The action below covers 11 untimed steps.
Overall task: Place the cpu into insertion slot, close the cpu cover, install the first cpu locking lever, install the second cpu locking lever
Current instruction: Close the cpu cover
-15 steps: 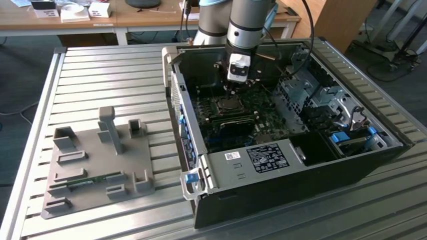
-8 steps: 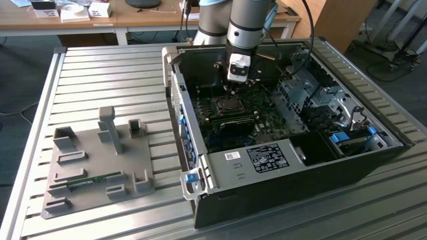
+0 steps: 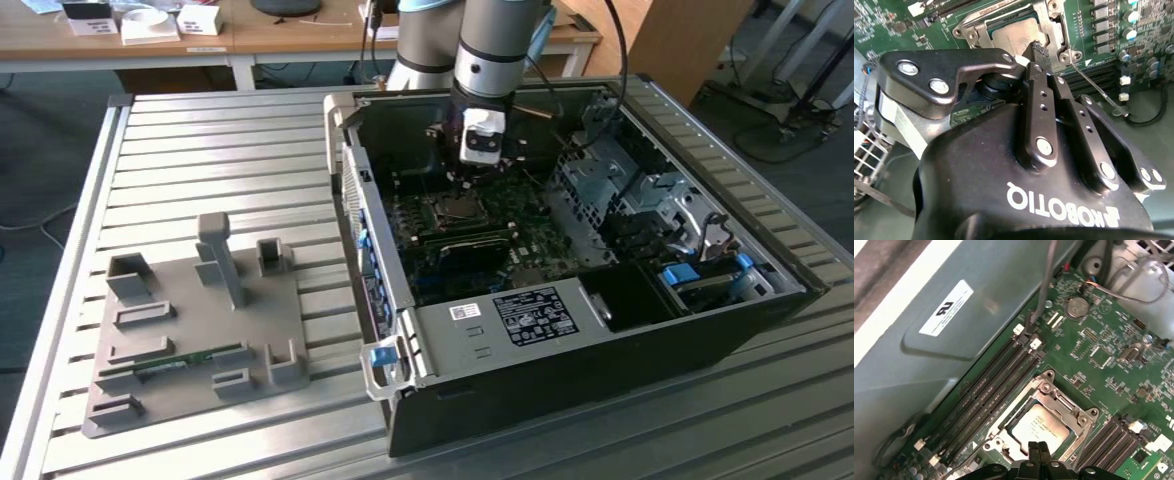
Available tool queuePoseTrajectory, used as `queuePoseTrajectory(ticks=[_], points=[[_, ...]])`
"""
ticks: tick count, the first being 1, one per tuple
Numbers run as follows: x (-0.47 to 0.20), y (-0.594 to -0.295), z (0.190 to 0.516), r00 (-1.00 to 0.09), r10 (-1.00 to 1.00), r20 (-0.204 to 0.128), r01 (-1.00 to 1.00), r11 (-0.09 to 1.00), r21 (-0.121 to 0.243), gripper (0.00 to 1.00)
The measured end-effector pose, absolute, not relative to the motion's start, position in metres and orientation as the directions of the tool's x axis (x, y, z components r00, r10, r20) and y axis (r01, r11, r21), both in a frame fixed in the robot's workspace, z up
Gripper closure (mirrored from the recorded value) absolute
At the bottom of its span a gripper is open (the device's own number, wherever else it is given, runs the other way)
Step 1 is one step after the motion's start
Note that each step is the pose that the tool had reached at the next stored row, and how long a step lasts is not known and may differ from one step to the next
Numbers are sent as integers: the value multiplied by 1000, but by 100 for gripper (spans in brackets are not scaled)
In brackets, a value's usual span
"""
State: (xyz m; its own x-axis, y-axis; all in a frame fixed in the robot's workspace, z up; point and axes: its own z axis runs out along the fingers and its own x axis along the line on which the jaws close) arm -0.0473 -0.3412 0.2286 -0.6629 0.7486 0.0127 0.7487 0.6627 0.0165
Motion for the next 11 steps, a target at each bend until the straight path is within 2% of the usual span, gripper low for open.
queuePoseTrajectory(ticks=[11], points=[[-47, -341, 229, -750, 662, 13, 662, 749, 17, 89]])
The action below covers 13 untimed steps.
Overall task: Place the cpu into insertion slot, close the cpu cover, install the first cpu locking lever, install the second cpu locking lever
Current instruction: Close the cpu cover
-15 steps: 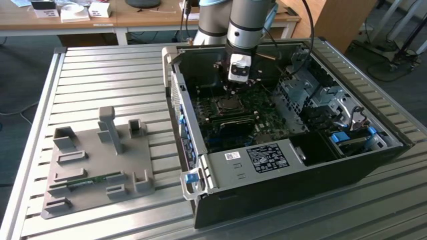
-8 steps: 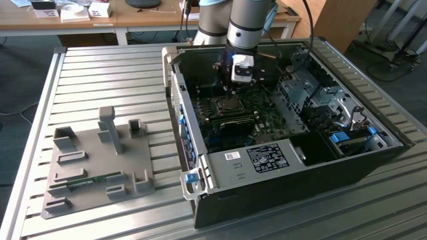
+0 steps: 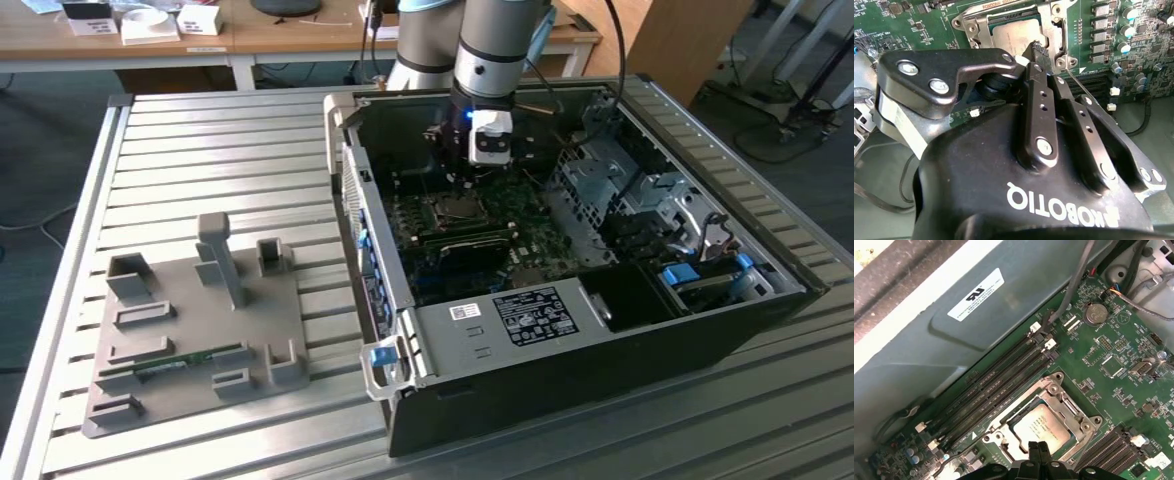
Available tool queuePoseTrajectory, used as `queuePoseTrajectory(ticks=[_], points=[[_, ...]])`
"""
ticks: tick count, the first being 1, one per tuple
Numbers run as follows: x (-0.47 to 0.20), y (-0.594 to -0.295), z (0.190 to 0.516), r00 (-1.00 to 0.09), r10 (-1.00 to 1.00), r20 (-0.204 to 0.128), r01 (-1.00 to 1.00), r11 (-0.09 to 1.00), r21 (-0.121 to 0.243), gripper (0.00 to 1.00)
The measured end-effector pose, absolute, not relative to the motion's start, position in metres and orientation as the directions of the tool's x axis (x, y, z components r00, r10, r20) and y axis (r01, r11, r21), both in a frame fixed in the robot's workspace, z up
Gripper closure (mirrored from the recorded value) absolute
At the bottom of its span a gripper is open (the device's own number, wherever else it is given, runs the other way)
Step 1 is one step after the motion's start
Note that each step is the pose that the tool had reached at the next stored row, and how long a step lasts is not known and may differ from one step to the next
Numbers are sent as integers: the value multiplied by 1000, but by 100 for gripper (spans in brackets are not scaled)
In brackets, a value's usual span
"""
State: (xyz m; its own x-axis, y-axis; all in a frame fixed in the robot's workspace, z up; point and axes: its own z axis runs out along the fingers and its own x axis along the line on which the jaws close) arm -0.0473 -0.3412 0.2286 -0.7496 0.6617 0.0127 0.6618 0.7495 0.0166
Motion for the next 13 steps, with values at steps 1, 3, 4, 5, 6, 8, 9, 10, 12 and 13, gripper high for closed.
queuePoseTrajectory(ticks=[1, 3, 4, 5, 6, 8, 9, 10, 12, 13], points=[[-47, -341, 229, -750, 662, 13, 662, 750, 17, 89], [-47, -341, 229, -750, 662, 13, 662, 750, 17, 89], [-47, -341, 229, -750, 662, 13, 662, 750, 17, 89], [-47, -341, 229, -750, 662, 13, 662, 750, 17, 89], [-47, -341, 229, -750, 661, 13, 662, 750, 17, 89], [-47, -341, 229, -750, 661, 13, 662, 750, 17, 89], [-47, -341, 229, -750, 661, 13, 662, 750, 17, 89], [-47, -341, 229, -750, 661, 13, 661, 750, 17, 89], [-47, -341, 229, -752, 659, 13, 659, 752, 17, 89], [-47, -341, 229, -754, 656, 13, 656, 754, 17, 89]])
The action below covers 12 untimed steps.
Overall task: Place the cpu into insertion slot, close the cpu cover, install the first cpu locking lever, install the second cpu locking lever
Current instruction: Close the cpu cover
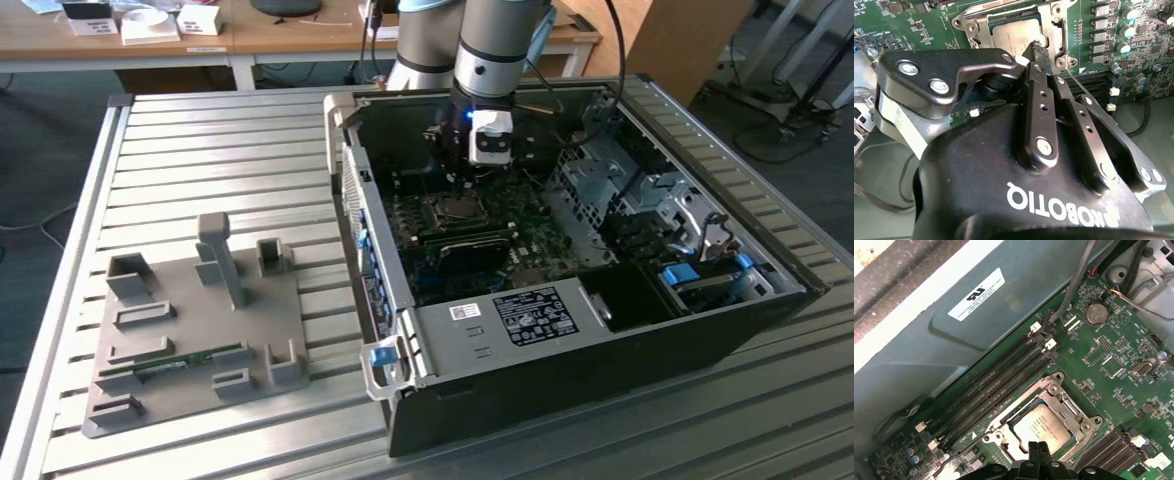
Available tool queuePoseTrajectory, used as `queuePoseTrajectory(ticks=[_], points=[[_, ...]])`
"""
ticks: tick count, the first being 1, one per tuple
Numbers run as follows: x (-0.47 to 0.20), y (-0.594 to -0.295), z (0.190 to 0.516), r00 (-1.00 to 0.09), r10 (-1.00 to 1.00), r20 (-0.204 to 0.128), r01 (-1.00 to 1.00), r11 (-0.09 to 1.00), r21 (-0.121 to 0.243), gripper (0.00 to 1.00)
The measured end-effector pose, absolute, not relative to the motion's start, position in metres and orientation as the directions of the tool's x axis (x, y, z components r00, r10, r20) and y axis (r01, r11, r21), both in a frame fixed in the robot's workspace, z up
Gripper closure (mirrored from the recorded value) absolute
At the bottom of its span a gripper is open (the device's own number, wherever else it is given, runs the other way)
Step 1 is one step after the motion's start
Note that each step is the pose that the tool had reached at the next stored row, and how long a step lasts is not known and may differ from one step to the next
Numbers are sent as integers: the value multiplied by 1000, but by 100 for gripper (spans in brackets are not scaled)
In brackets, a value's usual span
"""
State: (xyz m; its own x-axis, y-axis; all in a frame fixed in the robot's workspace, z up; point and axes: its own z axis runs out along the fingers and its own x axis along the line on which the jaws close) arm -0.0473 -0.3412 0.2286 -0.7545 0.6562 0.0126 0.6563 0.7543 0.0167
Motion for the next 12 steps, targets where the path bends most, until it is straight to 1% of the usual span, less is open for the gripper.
queuePoseTrajectory(ticks=[12], points=[[-47, -341, 229, -806, 591, 12, 592, 806, 17, 89]])
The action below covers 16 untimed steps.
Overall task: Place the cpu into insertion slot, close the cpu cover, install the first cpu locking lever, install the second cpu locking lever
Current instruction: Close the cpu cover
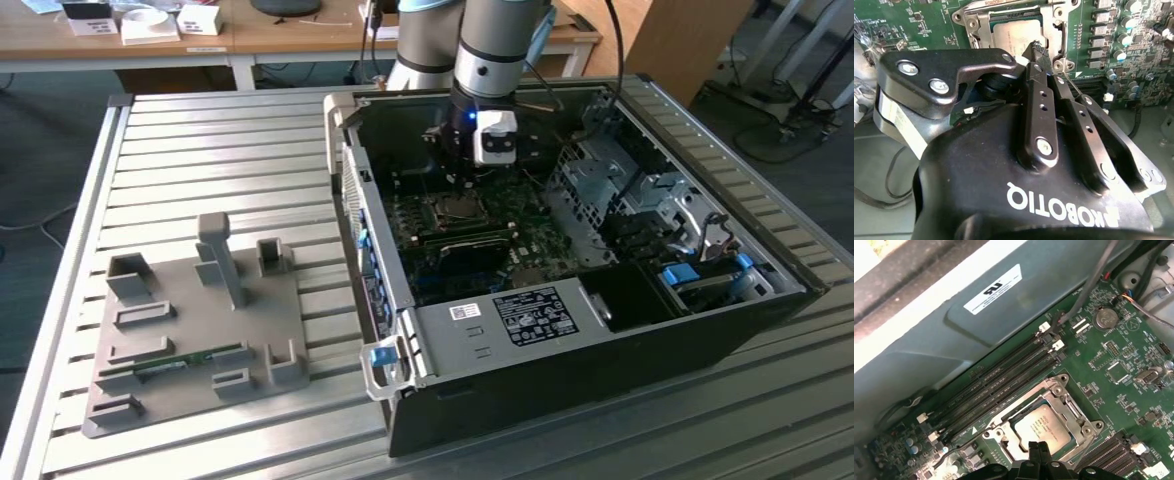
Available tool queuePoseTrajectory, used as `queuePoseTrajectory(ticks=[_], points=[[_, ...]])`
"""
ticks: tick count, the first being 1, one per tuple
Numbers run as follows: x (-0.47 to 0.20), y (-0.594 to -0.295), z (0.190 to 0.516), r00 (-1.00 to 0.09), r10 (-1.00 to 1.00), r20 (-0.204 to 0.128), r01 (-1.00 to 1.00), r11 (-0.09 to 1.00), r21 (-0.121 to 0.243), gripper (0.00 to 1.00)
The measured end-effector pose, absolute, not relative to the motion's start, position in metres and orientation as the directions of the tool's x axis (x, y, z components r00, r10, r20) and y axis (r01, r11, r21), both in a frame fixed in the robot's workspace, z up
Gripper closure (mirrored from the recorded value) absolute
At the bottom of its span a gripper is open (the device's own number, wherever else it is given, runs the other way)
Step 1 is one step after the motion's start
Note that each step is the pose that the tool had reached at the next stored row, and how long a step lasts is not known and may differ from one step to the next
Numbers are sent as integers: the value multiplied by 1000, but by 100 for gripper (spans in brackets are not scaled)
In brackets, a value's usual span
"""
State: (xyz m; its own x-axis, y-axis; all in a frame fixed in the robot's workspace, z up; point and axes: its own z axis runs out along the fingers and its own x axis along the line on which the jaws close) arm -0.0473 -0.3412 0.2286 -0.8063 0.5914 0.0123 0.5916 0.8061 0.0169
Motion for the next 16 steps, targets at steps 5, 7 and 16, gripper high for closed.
queuePoseTrajectory(ticks=[5, 7, 16], points=[[-47, -341, 229, -830, 558, 12, 558, 829, 17, 89], [-47, -341, 229, -838, 545, 12, 545, 838, 17, 89], [-47, -341, 229, -871, 491, 12, 491, 871, 17, 89]])
